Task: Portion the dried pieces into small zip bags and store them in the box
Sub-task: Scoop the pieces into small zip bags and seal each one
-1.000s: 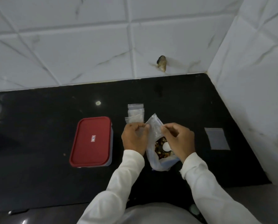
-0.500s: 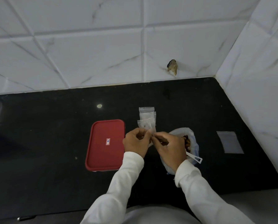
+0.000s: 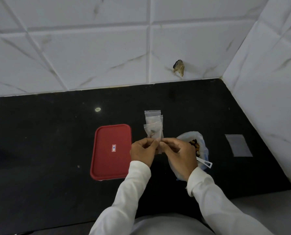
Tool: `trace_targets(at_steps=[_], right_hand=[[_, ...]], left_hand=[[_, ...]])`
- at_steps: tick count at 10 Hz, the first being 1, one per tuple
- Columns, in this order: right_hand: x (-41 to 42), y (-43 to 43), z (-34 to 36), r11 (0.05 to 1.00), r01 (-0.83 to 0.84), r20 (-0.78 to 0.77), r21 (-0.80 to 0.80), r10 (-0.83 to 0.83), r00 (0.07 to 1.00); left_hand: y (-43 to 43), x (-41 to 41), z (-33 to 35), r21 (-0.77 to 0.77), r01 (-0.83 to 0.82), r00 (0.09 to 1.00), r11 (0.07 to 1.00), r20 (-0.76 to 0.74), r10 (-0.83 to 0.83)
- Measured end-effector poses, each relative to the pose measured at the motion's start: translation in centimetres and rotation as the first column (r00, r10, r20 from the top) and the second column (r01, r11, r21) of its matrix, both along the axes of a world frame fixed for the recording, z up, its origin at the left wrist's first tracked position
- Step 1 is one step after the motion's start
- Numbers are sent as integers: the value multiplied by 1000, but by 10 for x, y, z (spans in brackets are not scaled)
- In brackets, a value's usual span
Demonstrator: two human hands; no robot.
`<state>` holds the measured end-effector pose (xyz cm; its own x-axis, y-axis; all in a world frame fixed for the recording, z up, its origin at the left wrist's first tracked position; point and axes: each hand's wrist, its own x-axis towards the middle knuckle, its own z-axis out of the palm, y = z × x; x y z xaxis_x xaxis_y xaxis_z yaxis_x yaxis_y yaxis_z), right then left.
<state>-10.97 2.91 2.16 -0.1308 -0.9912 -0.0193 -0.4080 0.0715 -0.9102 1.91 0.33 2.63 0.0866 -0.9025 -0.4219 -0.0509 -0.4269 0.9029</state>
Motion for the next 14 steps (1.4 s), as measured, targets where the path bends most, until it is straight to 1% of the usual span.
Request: trace_targets(at_steps=[1,2,3,4,5,6,7,8,9,10,11,12,13,14], right_hand=[[-5,-3,-8,999,-11,-38,51,13,999],[-11,-10,-24,976,-47,-94,214,69,993],[-13,-9,-19,965,-36,-75,259,57,996],[-14,-2,2,998,-1,-156,70,12,988],[-16,-4,7,995,16,-152,94,-1,988],[-15,-10,9,930,-38,57,366,18,998],[-17,-7,6,954,-12,110,301,-22,994],[-22,-3,4,989,46,-32,141,-42,999],[-22,-3,5,995,56,-235,80,-36,971],[-23,-3,8,996,77,-292,45,-60,955],[-31,-4,10,992,119,-322,39,-100,941],[-33,-4,15,993,111,-362,36,-91,928],[-32,-4,19,997,75,-369,32,-58,928],[-34,-5,22,998,55,-360,35,-38,932]], left_hand=[[1,1,-1,87,-30,992,996,-122,40],[1,1,-3,140,-36,976,989,-206,65],[3,-1,-4,114,-45,979,992,-193,66],[2,0,-5,54,-13,997,998,-79,17],[5,0,-3,-56,43,998,998,41,-41],[9,-3,0,-219,158,967,963,231,-106],[12,-6,2,-237,209,942,949,310,-130],[13,-10,3,-241,183,944,953,313,-103],[14,-14,6,-210,186,926,960,365,-100],[12,-15,8,-204,206,882,957,462,-91],[9,-12,8,-218,170,861,961,506,-37],[5,-12,8,-215,206,822,955,568,-50],[3,-19,10,-145,287,788,947,597,-147],[1,-21,10,-107,317,805,942,555,-208]])
